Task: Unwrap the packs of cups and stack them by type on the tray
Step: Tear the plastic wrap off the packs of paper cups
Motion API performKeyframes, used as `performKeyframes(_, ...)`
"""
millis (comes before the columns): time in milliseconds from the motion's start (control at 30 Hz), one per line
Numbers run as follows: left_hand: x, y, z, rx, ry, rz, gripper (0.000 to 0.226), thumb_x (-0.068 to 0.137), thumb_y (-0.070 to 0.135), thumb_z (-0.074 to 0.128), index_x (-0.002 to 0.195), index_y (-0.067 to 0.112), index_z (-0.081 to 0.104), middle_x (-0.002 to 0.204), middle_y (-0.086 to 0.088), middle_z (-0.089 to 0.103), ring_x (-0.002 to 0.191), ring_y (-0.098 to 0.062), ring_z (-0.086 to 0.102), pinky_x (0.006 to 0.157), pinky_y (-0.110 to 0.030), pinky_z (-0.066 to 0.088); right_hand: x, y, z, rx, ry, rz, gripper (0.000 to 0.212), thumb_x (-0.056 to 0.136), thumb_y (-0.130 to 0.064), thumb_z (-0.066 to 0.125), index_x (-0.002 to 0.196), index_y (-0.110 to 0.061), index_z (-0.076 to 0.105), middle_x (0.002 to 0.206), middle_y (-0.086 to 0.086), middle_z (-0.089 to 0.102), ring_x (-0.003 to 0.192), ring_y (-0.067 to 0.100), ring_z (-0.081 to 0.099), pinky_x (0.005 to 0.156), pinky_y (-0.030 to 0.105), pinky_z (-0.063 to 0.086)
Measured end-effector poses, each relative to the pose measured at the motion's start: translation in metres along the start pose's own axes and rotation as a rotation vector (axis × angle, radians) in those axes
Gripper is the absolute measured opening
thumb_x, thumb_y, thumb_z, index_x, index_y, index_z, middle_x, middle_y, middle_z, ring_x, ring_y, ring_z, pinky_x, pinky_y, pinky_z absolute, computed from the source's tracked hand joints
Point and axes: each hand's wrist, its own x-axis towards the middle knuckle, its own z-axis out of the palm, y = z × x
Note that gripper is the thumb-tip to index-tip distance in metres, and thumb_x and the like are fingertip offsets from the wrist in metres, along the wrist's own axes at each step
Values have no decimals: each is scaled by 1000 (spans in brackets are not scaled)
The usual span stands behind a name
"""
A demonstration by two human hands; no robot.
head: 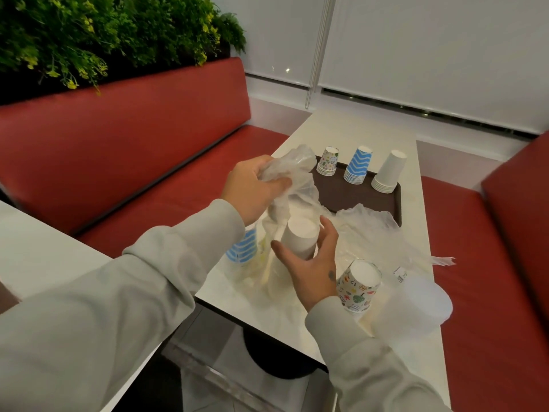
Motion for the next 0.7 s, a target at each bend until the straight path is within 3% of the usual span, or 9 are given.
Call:
performKeyframes(67,5,4,4,-1,-4,10,14,79,16,77,92,20,73,86,-3,74,79,-19,68,82,-46,55,7,-12,-5,-3,18,-56,88,73,-30,87,141,-36,31,143,-15,43,124,-3,44,106,20,34)
performKeyframes(167,15,14,8,6,-16,32,14,75,24,75,88,23,73,80,3,71,76,-15,66,82,-47,55,22,-32,-14,-5,51,-220,87,69,-31,86,140,-30,34,144,-10,43,133,-3,38,111,20,30)
performKeyframes(333,31,36,19,-53,-15,71,23,74,25,76,97,28,75,86,6,76,85,-18,72,84,-47,58,53,-69,-26,-103,16,-396,102,62,-38,88,145,-32,30,148,-6,40,140,10,37,116,32,34)
performKeyframes(400,38,45,27,-100,-21,70,20,75,25,77,94,28,73,86,5,76,85,-20,73,84,-49,59,67,-82,-31,-132,-23,-449,100,62,-30,91,141,-35,30,144,-1,44,132,18,48,108,41,45)
performKeyframes(500,45,57,40,-211,-46,47,19,77,26,80,94,24,72,88,2,75,89,-22,73,84,-50,59,80,-99,-45,-176,-34,-455,73,77,-17,80,130,-37,35,124,-5,59,104,17,66,91,43,55)
performKeyframes(600,51,66,48,-265,-44,-19,28,82,38,76,101,17,71,99,-8,74,92,-25,73,78,-49,61,96,-108,-68,-249,13,-445,37,91,-13,67,114,-33,46,101,-9,65,84,9,66,78,33,58)
performKeyframes(700,60,67,55,-307,-21,-133,21,92,34,67,102,15,69,105,-9,73,92,-23,73,71,-42,62,115,-104,-96,-323,59,-434,25,91,-9,64,101,-29,52,86,-14,60,65,-4,56,59,14,48)
